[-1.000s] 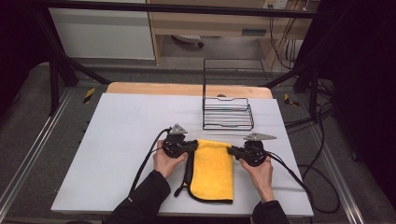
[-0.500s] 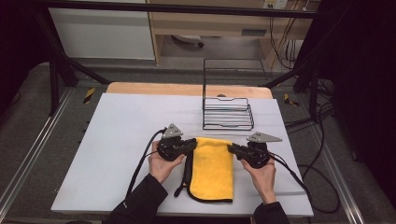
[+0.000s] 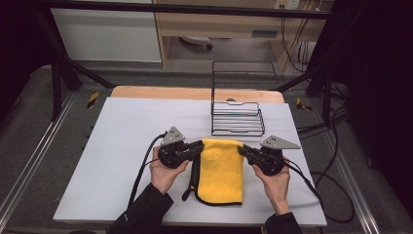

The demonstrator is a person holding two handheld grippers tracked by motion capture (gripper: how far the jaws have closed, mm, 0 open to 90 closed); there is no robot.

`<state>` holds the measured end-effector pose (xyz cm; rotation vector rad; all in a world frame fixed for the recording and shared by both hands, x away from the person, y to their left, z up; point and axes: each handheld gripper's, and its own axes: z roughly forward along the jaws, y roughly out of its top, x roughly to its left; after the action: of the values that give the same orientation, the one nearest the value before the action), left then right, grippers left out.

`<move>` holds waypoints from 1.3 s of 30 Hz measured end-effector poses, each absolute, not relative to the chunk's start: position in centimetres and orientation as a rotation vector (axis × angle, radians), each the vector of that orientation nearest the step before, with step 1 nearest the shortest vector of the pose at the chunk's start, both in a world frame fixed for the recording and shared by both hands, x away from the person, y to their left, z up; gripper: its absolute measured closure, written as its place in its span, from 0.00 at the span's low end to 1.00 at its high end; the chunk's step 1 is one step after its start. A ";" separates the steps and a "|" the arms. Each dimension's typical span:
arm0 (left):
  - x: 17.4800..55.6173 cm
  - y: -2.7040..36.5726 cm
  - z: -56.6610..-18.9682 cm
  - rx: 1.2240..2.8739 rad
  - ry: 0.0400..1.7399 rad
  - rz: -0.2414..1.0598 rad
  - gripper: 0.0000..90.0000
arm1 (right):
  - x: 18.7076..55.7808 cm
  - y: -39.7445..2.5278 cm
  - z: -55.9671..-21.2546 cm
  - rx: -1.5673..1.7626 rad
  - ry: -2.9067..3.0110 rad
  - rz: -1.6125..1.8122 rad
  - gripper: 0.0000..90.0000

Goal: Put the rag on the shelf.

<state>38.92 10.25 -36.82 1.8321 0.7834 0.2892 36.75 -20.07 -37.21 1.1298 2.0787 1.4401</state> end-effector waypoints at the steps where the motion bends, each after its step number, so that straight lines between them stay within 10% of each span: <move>1: 38.8 10.2 -36.6 1.826 0.781 0.291 0.87 | 36.6 -20.1 -37.0 1.125 2.071 1.446 0.93; 39: 38.4 9.6 -29.8 1.646 0.671 0.441 0.87 | 35.2 -20.1 -29.7 0.940 1.810 1.481 0.94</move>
<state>38.43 9.64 -29.84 1.6465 0.6710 0.4411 35.15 -20.09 -29.68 0.9399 1.8098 1.4813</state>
